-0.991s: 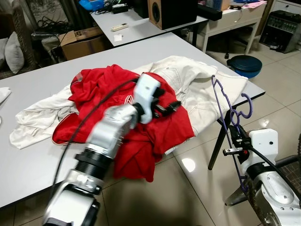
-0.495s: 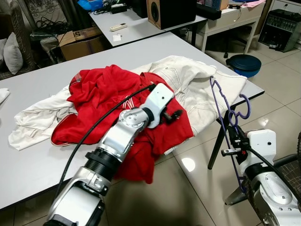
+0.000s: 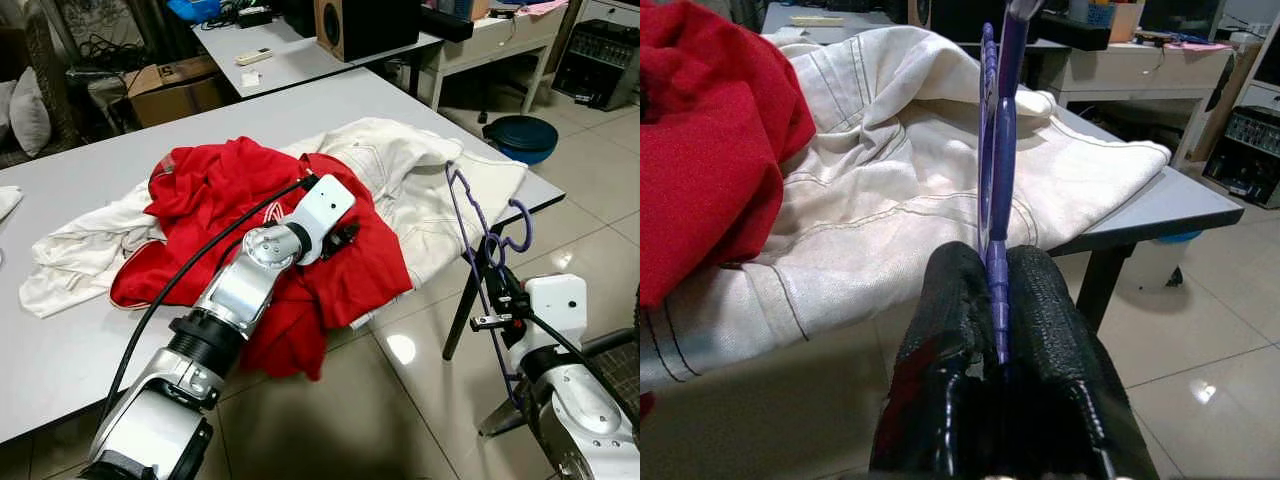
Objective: Hang hanger
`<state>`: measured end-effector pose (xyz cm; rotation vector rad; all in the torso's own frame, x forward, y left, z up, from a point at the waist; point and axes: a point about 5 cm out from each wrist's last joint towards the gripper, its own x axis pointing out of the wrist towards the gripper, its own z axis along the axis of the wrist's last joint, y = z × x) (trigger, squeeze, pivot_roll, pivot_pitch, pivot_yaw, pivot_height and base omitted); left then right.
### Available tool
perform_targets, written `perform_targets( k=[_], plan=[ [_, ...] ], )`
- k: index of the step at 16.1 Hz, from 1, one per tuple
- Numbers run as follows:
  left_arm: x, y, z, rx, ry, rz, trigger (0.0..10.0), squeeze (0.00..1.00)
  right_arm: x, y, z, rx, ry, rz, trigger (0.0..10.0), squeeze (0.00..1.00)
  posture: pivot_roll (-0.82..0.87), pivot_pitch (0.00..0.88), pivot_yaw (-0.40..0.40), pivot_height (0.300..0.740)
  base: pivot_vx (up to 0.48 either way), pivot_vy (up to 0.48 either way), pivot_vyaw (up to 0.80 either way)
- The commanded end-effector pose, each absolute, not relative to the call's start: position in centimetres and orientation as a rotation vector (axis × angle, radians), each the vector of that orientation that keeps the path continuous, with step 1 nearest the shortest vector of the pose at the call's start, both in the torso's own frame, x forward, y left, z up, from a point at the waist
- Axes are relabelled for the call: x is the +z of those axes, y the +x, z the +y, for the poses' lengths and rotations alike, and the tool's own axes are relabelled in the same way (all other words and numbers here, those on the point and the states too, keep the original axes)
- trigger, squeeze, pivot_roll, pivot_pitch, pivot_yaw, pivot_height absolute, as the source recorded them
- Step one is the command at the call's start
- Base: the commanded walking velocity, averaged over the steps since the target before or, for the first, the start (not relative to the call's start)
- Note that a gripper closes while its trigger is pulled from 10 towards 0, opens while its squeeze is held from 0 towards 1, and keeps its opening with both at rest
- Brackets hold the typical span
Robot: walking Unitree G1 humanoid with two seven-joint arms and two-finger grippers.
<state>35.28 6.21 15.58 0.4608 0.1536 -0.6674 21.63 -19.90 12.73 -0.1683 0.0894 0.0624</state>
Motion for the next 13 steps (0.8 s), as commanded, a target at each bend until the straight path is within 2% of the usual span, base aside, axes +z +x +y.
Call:
perform_targets(
  k=[1,6,13],
  plan=[
    [15.7,35.6,7.0,-0.635,0.480,0.166,0.0,0.00,13.1,21.8,-19.7,0.072,-0.170,0.070,10.0,0.00,-0.17,0.000,0.142,0.740,0.000,0.000,0.00],
    [16.1,35.7,7.7,-0.623,0.469,0.165,0.0,0.00,13.1,21.8,-19.6,0.071,-0.169,0.070,10.0,0.00,-0.17,0.000,0.143,0.740,0.000,0.000,0.00],
    [16.3,36.6,10.5,-0.522,0.434,0.198,0.0,0.00,13.1,21.9,-19.5,0.071,-0.169,0.070,10.0,0.00,-0.16,0.000,0.141,0.740,0.000,0.000,0.00]
  ],
)
